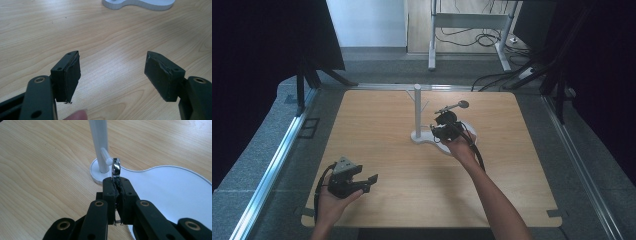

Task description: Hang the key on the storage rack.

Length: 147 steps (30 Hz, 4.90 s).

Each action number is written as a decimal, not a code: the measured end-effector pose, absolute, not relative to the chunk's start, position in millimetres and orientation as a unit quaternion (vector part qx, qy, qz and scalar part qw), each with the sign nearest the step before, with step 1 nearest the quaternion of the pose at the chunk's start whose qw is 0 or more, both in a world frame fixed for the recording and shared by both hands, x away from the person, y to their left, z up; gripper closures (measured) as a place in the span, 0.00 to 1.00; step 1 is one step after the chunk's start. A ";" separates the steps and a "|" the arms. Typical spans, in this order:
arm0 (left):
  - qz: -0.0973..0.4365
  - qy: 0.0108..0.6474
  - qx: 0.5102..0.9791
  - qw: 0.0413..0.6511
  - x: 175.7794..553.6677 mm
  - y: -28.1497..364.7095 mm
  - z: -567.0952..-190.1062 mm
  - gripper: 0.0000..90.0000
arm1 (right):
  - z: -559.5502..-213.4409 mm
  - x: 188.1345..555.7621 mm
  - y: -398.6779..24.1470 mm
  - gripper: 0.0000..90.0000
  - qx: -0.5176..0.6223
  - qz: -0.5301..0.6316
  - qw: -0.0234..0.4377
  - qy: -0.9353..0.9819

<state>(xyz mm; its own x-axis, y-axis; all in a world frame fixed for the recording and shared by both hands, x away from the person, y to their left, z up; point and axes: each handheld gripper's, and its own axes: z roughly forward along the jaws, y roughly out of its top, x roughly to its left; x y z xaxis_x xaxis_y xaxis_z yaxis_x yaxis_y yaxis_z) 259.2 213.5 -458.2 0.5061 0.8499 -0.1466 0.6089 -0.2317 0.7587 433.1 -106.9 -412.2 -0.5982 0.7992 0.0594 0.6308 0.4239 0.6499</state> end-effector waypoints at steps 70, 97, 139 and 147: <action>0.149 0.477 0.772 0.394 262.2 216.1 -462.3 0.33 | -408.6 417.2 -76.6 0.92 0.421 0.288 0.196 0.838; 0.149 0.478 0.771 0.393 262.5 216.6 -463.2 0.33 | -408.6 407.2 -75.3 0.86 0.404 0.313 0.178 0.841; 0.151 0.473 0.779 0.384 263.0 207.0 -467.3 0.33 | -434.8 320.1 -238.1 0.66 0.424 0.448 0.140 0.775; 0.152 0.470 0.780 0.383 262.4 205.5 -466.8 0.33 | -452.0 306.3 -263.1 0.65 0.441 0.461 0.131 0.759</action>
<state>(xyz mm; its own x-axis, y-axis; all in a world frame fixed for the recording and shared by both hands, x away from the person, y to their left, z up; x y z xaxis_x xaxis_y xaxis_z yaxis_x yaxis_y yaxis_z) 262.4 205.5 -466.8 0.5118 0.8502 -0.1231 0.6173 -0.2643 0.7410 306.3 -263.1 -452.0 -0.5762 0.7907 0.2071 0.5482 0.1859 0.8154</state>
